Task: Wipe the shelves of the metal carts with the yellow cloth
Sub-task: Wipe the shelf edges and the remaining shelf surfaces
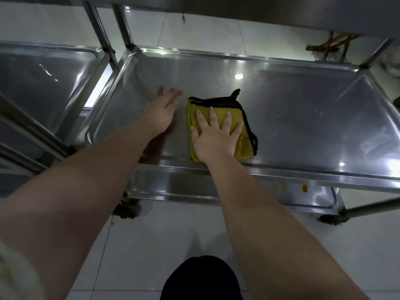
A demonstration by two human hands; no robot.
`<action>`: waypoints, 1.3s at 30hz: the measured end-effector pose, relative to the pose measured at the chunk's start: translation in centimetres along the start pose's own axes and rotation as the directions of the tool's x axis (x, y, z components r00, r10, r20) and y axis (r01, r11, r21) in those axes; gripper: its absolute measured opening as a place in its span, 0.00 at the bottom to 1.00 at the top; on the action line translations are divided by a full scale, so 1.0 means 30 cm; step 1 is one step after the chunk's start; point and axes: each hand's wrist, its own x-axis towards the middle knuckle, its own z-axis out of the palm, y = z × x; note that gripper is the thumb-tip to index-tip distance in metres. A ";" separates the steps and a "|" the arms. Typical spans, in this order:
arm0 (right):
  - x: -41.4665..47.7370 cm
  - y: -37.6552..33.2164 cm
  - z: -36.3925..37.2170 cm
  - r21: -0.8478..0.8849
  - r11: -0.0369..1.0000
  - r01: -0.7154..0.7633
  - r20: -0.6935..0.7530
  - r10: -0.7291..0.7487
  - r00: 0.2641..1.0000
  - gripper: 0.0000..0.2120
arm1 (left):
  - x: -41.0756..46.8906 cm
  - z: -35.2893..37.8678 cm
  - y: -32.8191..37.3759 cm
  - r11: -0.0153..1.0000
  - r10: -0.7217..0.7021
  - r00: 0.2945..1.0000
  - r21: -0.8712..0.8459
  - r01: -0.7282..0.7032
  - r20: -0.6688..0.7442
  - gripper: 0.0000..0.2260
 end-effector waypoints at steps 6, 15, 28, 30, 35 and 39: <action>0.000 -0.005 0.003 -0.025 1.000 0.001 -0.012 -0.002 1.000 0.27 | -0.198 -0.214 -0.163 0.985 -0.128 0.983 0.098 0.141 -0.131 0.16; 0.007 -0.031 -0.009 -0.094 0.995 -0.040 0.023 0.043 0.999 0.27 | -0.287 -0.256 -0.235 0.968 -0.245 0.932 -0.009 0.252 -0.267 0.18; 0.074 -0.522 0.055 -0.050 0.885 0.462 0.137 -0.452 0.881 0.26 | -0.277 -0.257 -0.290 0.876 -0.346 0.881 -0.446 0.181 -0.323 0.19; 0.141 -0.362 0.023 -0.044 0.927 0.372 0.059 -0.370 0.927 0.26 | -0.273 -0.252 -0.292 0.876 -0.366 0.876 -0.433 0.211 -0.314 0.19; 0.263 0.122 -0.091 -0.017 0.993 -0.120 0.052 0.121 0.991 0.26 | -0.266 -0.232 -0.303 0.857 -0.339 0.883 -0.494 0.148 -0.324 0.17; 0.194 0.053 -0.067 0.005 0.982 -0.189 0.050 0.189 0.981 0.26 | -0.272 -0.233 -0.302 0.858 -0.313 0.890 -0.500 0.116 -0.331 0.19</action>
